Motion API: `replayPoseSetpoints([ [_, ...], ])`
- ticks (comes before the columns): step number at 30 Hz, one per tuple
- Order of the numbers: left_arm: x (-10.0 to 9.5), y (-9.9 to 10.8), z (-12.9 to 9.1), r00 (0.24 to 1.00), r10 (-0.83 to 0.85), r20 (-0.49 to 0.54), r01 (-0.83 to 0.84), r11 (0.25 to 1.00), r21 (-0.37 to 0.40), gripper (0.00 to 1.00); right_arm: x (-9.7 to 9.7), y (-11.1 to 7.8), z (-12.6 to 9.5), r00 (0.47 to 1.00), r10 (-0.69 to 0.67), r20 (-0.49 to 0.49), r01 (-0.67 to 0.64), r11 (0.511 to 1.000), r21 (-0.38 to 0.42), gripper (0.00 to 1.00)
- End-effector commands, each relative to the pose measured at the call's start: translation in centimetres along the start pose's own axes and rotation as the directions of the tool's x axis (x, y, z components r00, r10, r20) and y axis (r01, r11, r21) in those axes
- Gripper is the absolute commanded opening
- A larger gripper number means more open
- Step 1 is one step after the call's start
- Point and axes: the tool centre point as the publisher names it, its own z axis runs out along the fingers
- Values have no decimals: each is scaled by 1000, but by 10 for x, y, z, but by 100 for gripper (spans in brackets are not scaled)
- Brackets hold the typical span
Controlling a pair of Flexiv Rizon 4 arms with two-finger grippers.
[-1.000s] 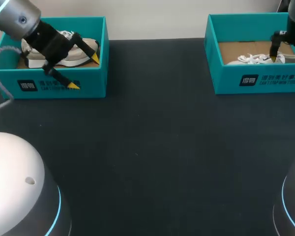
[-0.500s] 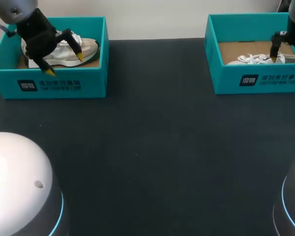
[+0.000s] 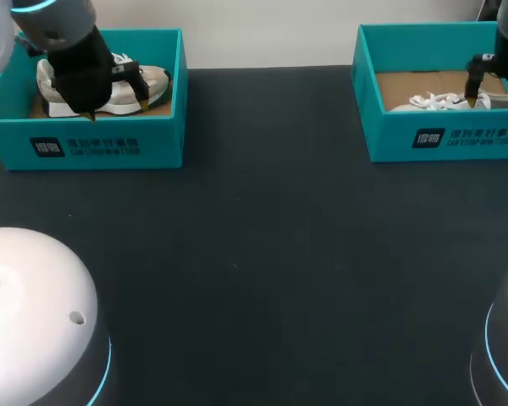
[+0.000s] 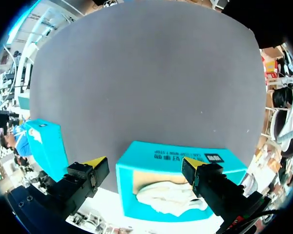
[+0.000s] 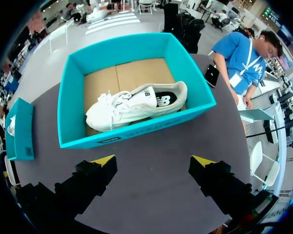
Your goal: Take the shoe out of the shoebox, open the shoe tongue, remove and reinsert the insole, then place the shoe into the shoebox
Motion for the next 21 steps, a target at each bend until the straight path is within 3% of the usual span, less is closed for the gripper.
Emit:
replayPoseSetpoints([
  [1,20,30,5,1000,-2,-31,1,999,-36,100,0,-1,0,1000,1,-1,-1,1000,-2,100],
  [10,70,83,15,989,-5,-145,-8,996,-86,100,0,-1,0,1000,1,-1,-1,1000,-2,100],
  [17,107,123,27,984,-45,-170,24,992,-125,100,0,-1,0,1000,1,-1,-1,1000,-2,100],
  [21,128,149,33,983,-29,-182,9,994,-107,100,0,-1,0,1000,1,-1,-1,1000,-2,100],
])
